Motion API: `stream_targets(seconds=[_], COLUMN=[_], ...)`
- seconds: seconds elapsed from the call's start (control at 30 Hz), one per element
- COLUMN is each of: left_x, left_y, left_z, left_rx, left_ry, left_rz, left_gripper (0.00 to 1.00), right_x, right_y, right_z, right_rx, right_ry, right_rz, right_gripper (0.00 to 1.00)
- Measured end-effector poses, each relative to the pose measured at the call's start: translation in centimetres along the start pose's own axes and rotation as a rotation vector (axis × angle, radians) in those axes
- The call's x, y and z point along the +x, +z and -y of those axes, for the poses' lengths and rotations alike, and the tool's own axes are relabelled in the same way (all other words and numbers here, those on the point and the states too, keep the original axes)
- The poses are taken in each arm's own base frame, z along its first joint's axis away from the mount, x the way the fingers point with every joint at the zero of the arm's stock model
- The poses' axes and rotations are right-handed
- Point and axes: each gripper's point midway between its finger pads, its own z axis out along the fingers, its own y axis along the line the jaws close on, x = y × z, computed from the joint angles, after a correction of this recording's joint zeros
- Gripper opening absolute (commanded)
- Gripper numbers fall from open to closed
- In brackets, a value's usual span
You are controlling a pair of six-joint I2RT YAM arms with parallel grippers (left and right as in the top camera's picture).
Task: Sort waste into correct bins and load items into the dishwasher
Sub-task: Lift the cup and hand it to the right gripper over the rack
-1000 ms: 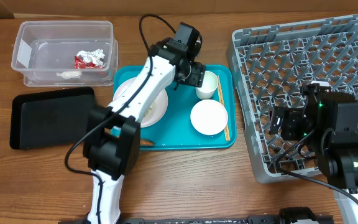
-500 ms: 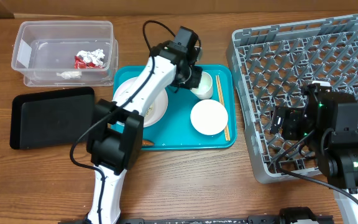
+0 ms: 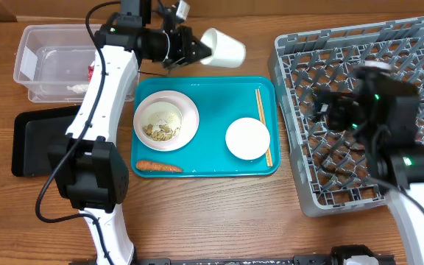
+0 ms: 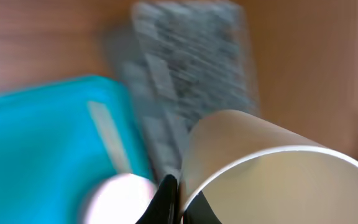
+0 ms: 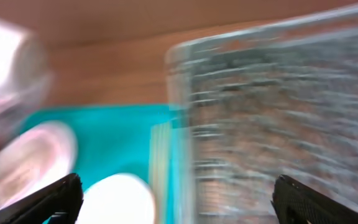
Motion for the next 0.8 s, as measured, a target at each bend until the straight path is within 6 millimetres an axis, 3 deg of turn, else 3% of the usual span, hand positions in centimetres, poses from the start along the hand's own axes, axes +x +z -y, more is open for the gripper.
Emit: stream_targets(seconds=[0.13,0.3,0.53,0.8], left_x=[2.2,4.0,5.5,7.8], left_y=[0.6,1.0,2.3,4.9], left_z=[3.7,5.5,5.7,7.5], left_rx=[0.191,0.276,0.248,0.260], left_ry=[0.004,-0.026,-0.045,-0.012], left_rz=[-0.103,-0.175,-0.220,-0.293], left_gripper=[0.04,0.04,0.04,0.04], right_x=[0.2,-0.6,-1.4,-1.8], right_y=[1.7,0.8,-0.5,-0.6], right_z=[-5.3,-8.9,-10.5,-10.6], right_rx=[-0.358,-0.606,-0.717,-0.729], right_ry=[-0.084,-0.155,-0.213,-0.229], right_rz=[-0.027,0.019,0.068,0.089], right_gripper=[1.00,1.00,1.00,1.00])
